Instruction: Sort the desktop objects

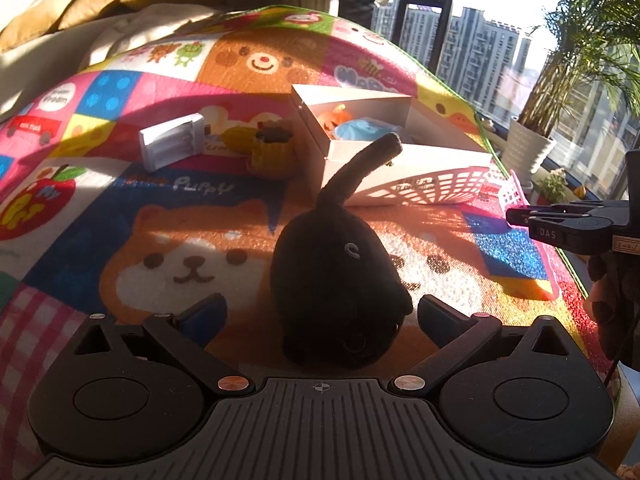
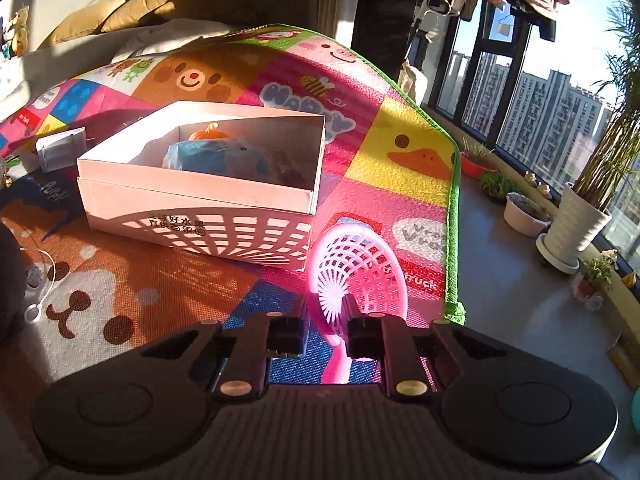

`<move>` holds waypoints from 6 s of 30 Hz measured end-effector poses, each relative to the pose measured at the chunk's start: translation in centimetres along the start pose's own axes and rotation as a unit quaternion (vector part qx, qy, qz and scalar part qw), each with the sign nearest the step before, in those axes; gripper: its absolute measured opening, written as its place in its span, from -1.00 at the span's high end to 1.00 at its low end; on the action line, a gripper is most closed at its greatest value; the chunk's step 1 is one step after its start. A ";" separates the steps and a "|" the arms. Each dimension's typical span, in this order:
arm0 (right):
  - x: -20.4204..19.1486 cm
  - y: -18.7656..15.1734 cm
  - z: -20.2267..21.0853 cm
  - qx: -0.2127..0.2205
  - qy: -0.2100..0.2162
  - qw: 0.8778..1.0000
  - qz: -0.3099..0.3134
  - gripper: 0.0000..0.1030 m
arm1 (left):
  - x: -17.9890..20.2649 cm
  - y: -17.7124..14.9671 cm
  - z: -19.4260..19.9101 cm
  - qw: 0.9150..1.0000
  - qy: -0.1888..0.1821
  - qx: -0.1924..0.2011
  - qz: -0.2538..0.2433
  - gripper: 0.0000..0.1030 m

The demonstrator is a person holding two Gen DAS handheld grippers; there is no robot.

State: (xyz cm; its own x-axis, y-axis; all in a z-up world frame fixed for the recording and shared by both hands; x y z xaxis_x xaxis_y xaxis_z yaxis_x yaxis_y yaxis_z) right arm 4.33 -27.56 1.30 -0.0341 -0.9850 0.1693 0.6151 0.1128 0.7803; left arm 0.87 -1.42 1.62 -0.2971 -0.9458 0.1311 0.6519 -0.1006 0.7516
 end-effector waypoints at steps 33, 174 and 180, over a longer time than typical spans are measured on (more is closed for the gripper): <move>2.8 -2.4 5.0 -0.007 0.167 0.978 -0.128 -0.95 | 3.5 0.2 -1.7 0.999 0.019 -0.014 -0.029 -1.00; -13.6 19.1 -6.1 0.016 0.128 0.986 0.106 -0.39 | -11.1 2.1 -1.4 0.988 0.103 0.067 0.090 -1.00; -22.4 15.1 -7.9 -0.018 0.112 0.960 0.255 -0.09 | -12.3 1.6 -1.2 0.986 0.067 0.079 0.129 -1.00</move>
State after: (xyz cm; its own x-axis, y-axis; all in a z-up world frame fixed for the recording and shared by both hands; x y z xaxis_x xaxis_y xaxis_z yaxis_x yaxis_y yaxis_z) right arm 20.64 -4.87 4.55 0.4462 -0.8073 0.3863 0.5344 0.5866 0.6086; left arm 6.39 9.63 0.39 -0.0348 -0.9669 0.2529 0.5734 0.1879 0.7974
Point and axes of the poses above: each gripper's, at about its wrist camera, not at the fingertips, and z roughly against the way its jaws point, x to its right, y to its top, the point moved 2 cm from there along -z, roughly the way its jaws point
